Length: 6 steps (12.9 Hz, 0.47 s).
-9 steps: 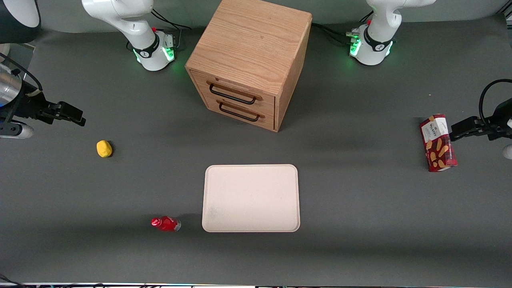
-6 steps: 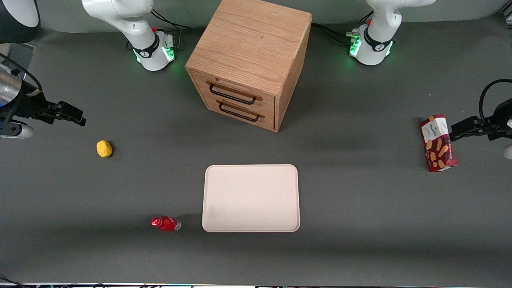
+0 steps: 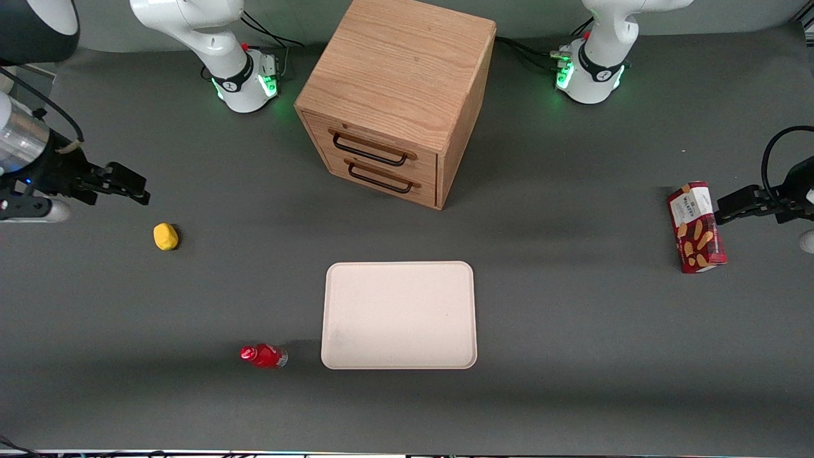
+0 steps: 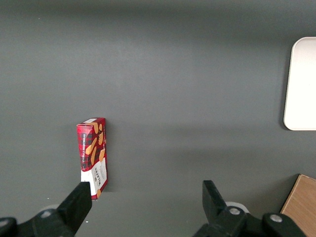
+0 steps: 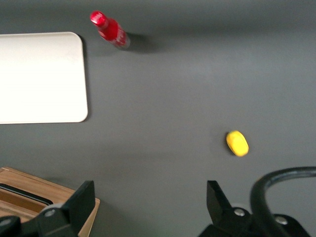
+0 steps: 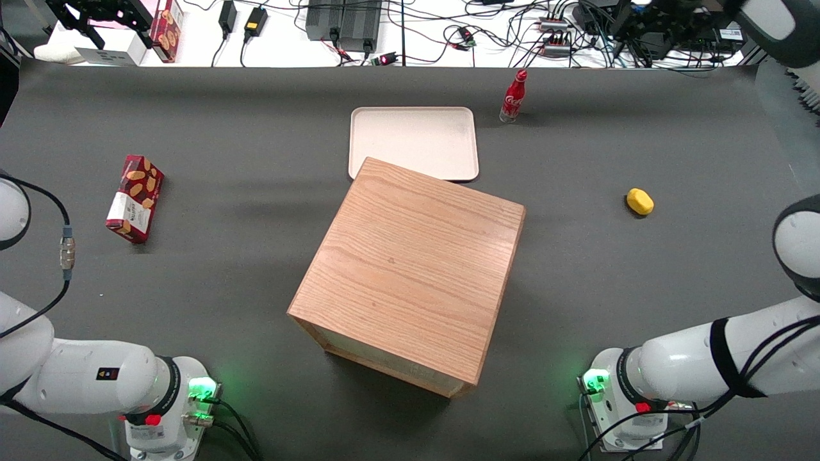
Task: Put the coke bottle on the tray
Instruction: 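Move the right gripper from rest toward the red Coca-Cola bottle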
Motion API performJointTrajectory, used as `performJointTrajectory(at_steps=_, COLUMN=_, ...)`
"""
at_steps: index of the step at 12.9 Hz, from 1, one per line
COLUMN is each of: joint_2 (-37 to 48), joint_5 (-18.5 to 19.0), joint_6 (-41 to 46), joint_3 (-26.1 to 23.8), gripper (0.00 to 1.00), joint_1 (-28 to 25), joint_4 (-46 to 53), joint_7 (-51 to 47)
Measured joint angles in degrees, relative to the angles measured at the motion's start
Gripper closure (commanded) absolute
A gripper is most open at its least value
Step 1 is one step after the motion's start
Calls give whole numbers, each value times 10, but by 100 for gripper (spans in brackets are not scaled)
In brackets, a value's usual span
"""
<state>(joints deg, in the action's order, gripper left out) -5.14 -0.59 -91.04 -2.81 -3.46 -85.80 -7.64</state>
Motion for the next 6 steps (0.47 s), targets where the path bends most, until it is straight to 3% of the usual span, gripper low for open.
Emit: performJointTrajectory(at_steps=6, joint_2=-195, joint_5=0, joint_6=-112, joint_3=-36, gripper=0, joint_1=-5, joint_4=135, joint_7=0)
